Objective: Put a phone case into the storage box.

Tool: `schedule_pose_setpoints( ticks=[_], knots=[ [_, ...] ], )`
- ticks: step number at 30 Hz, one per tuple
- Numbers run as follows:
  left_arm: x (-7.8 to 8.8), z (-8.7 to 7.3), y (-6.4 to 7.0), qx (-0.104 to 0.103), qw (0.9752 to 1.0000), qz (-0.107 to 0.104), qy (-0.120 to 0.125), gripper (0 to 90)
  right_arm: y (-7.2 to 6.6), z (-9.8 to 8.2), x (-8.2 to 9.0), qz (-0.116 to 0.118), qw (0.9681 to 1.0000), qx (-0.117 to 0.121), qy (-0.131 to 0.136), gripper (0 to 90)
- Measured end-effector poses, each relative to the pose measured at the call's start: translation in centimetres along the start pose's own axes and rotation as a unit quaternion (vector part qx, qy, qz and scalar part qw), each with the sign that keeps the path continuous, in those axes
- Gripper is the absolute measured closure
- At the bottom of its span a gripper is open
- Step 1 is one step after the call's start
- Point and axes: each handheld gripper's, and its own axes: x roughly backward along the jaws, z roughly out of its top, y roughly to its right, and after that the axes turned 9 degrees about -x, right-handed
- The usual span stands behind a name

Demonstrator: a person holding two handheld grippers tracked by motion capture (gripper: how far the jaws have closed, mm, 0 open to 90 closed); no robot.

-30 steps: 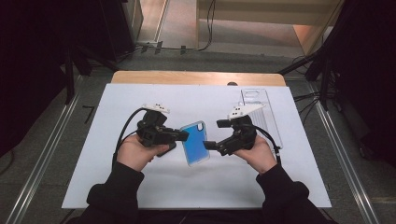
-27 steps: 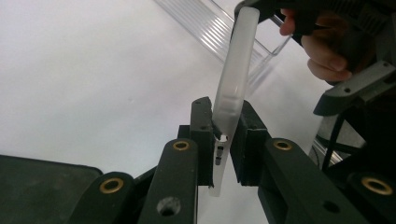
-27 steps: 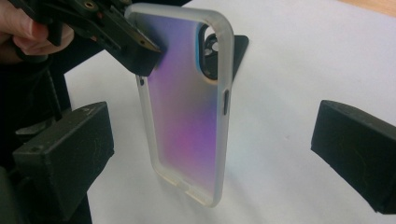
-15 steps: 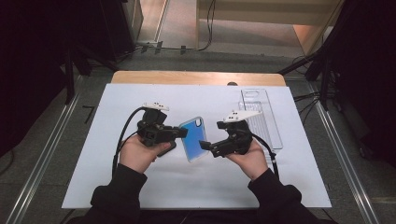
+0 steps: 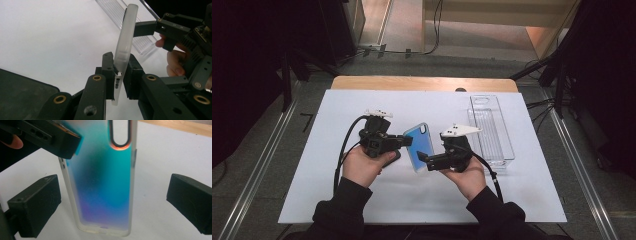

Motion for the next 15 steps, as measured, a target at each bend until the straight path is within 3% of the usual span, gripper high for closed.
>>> schedule_pose_setpoints(
  ticks=[5, 15],
  knots=[
    [0.0, 0.0, 0.4, -0.006, 0.9998, 0.004, 0.016, 80.8, -0.4, -0.1, -0.5, 0.005, 0.9999, -0.011, 0.005, 0.0],
    [-0.7, -0.1, 1.1, -0.014, 0.9999, 0.003, 0.007, 80.9, -0.7, -0.2, -1.7, -0.001, 0.9999, -0.015, -0.001, 0.0]
  ],
)
